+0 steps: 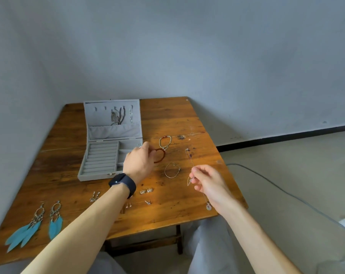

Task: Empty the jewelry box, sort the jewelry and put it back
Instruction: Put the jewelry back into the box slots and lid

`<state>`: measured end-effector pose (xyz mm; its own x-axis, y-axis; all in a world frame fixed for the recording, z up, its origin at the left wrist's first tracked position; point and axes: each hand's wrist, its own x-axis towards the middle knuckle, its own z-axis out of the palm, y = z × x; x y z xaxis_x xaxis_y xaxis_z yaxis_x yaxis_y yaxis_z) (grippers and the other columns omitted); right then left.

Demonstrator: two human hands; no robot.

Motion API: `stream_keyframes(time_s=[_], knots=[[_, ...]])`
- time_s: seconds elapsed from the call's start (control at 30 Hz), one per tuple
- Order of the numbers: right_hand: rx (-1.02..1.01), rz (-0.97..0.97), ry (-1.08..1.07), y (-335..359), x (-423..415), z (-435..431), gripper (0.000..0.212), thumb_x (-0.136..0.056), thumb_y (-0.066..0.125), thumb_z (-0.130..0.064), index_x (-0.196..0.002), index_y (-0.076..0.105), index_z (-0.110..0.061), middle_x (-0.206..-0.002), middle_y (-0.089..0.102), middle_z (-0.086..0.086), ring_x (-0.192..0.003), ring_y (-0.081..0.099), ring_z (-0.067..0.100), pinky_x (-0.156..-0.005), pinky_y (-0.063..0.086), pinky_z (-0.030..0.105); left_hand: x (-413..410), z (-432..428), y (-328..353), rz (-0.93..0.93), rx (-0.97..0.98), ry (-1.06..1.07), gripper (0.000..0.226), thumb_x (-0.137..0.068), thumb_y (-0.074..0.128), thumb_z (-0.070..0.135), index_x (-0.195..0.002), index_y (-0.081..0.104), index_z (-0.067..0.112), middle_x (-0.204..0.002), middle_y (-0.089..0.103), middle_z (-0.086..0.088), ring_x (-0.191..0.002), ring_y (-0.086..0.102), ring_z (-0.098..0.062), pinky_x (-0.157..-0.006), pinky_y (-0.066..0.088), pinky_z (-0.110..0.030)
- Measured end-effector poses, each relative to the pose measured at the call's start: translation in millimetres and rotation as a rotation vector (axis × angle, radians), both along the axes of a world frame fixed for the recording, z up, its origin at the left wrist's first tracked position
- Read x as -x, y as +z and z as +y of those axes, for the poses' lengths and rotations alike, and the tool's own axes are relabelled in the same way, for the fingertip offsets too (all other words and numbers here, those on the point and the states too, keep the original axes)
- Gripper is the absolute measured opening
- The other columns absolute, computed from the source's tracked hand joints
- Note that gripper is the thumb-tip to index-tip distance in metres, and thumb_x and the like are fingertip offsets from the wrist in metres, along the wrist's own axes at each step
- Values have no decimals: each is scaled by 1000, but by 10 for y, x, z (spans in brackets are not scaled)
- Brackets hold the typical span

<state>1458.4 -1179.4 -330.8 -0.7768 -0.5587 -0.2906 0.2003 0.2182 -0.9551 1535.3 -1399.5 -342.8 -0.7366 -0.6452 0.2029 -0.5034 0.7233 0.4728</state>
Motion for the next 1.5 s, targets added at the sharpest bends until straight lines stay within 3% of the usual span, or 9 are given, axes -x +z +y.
stream_keyframes(time_s=[0.1, 0.2, 0.4, 0.63, 0.77, 0.9, 1.17, 1.37, 1.5], knots=[[96, -111, 7, 101, 37, -96, 20, -94, 68, -30, -106, 68, -14, -88, 70, -1, -78, 63, 10, -73, 51, 26, -226, -90, 47, 159, -178, 26, 10, -101, 53, 30, -105, 61, 26, -91, 71, 6, -85, 66, -17, -71, 52, -29], [67, -36, 57, 155, 32, -228, 21, -87, 76, -28, -104, 72, -16, -91, 72, 1, -82, 66, 10, -75, 54, 24, -457, -180, 60, 268, -290, 53, 8, -101, 56, 30, -105, 62, 26, -93, 70, 12, -88, 65, -5, -68, 45, -12], [36, 59, 114, 151, -67, -552, 13, -90, 73, -20, -102, 74, -20, -94, 75, 1, -86, 69, 10, -74, 54, 22, -756, -430, 77, 329, -350, 115, 12, -100, 58, 31, -108, 64, 23, -96, 69, 11, -87, 62, 2, -65, 42, -5], [14, 77, 148, 83, -114, -930, 9, -90, 73, -22, -99, 75, -23, -90, 76, -1, -84, 69, 12, -73, 55, 23, -640, -807, 84, 269, -274, 137, 17, -100, 57, 32, -111, 63, 21, -99, 69, 6, -91, 65, -11, -73, 51, -18], [17, 72, 173, 76, -49, -1083, 8, -90, 72, -21, -97, 75, -23, -88, 75, -2, -83, 69, 9, -77, 54, 25, -363, -971, 158, 171, -228, 121, 18, -101, 54, 31, -112, 63, 20, -104, 71, 0, -93, 67, -19, -82, 58, -40], [36, 80, 169, 62, 43, -1134, 8, -90, 73, -23, -97, 75, -25, -90, 76, -3, -83, 70, 7, -74, 53, 22, -116, -1115, 189, 48, -225, 93, 17, -100, 55, 32, -111, 65, 23, -103, 71, 0, -91, 67, -20, -83, 59, -41], [42, 98, 147, 24, 160, -1124, 9, -89, 73, -23, -96, 76, -26, -87, 75, -3, -81, 69, 6, -73, 53, 22, -46, -1343, 89, -299, 248, 39, 22, -98, 54, 30, -109, 73, 27, -115, 68, -1, -111, 55, -24, -93, 46, -41], [44, 91, 154, 25, 118, -1124, 8, -88, 74, -23, -96, 76, -26, -87, 75, -5, -78, 68, 4, -69, 52, 18, -88, -1309, -43, -312, 395, 13, 28, -97, 54, 31, -123, 60, 24, -118, 64, -4, -113, 53, -26, -93, 41, -40], [48, 89, 158, 47, 87, -1125, 9, -88, 74, -24, -96, 75, -25, -89, 75, -4, -80, 69, 5, -71, 53, 20, -146, -1274, -109, -357, 425, -80, 27, -96, 48, 32, -112, 70, 28, -115, 66, 1, -109, 54, -22, -91, 40, -38]])
